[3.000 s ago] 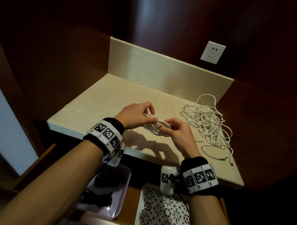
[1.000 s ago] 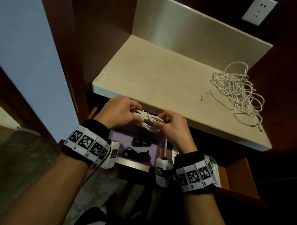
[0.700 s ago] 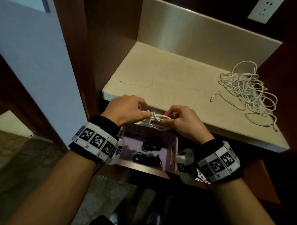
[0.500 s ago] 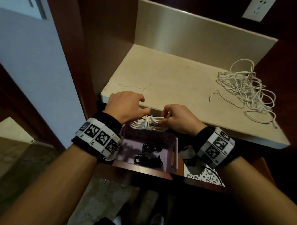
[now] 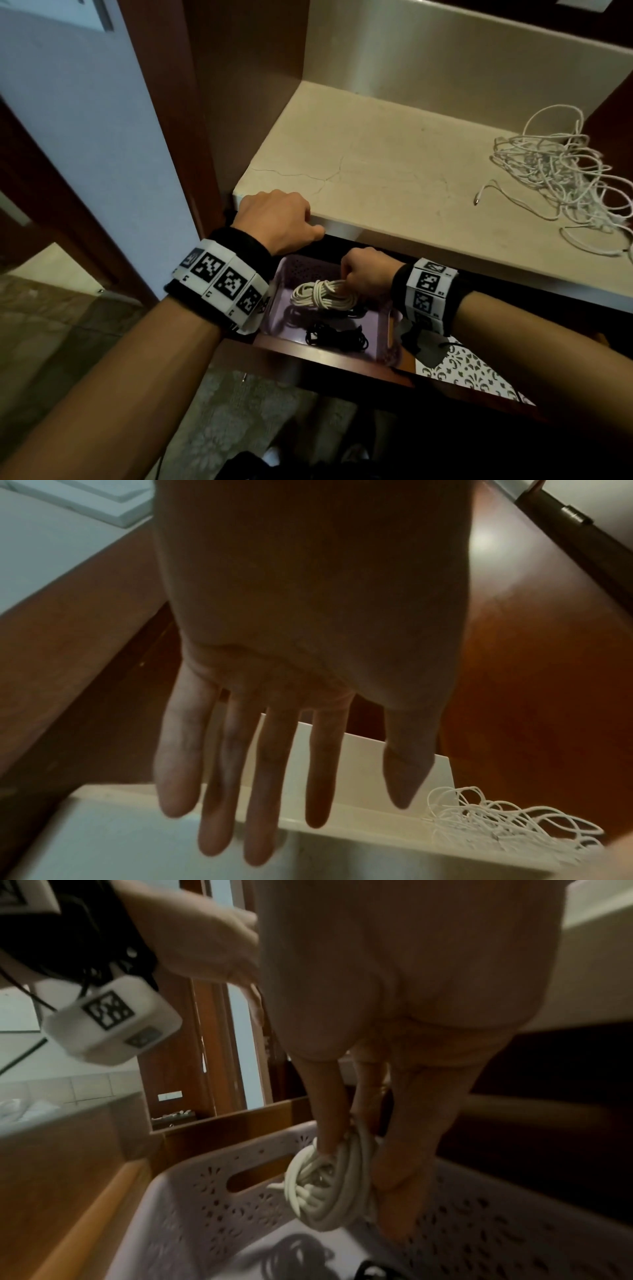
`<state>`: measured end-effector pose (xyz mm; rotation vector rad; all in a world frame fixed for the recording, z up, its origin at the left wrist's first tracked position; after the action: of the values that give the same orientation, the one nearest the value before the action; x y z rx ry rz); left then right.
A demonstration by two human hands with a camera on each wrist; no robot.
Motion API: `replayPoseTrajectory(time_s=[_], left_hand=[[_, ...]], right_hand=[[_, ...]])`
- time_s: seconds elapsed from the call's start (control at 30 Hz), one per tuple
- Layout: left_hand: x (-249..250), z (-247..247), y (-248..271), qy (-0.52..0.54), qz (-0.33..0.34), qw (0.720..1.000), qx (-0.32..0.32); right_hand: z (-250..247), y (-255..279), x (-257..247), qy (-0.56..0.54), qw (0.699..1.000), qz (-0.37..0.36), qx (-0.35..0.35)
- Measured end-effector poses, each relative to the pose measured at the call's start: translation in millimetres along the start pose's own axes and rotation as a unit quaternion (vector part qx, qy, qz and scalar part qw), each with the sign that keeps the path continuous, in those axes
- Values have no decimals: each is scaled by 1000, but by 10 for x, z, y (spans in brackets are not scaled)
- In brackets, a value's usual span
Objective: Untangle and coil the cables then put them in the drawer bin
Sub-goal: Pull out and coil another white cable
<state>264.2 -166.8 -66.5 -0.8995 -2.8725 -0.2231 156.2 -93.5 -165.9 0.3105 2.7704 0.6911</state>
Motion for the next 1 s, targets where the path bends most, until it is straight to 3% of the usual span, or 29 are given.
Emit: replayPoseTrajectory(time_s=[0.3, 0.5, 0.73, 1.0], left_hand=[[1, 1, 29, 6, 0, 1000, 11], [31, -47, 52, 9, 5, 1000, 27], [136, -128, 46, 29, 23, 998, 52], [423, -303, 14, 10, 58, 997, 47]], right_hand=[[224, -56, -87, -42, 998, -38, -33], [24, 67, -3, -44, 998, -44, 7], [-355, 287, 19, -48, 990, -56, 117], [-851, 670, 432, -65, 965, 14, 252]])
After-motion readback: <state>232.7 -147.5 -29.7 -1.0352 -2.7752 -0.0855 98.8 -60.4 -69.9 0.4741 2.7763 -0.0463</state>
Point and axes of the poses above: each hand's wrist, its own y-axis away from the middle knuckle, its own z-axis out of the palm, x = y × z, the point moved 10 cm from there along -y, towards the middle knuckle, and after that the axes turned 4 degrees about -z, right-handed, at the moved point
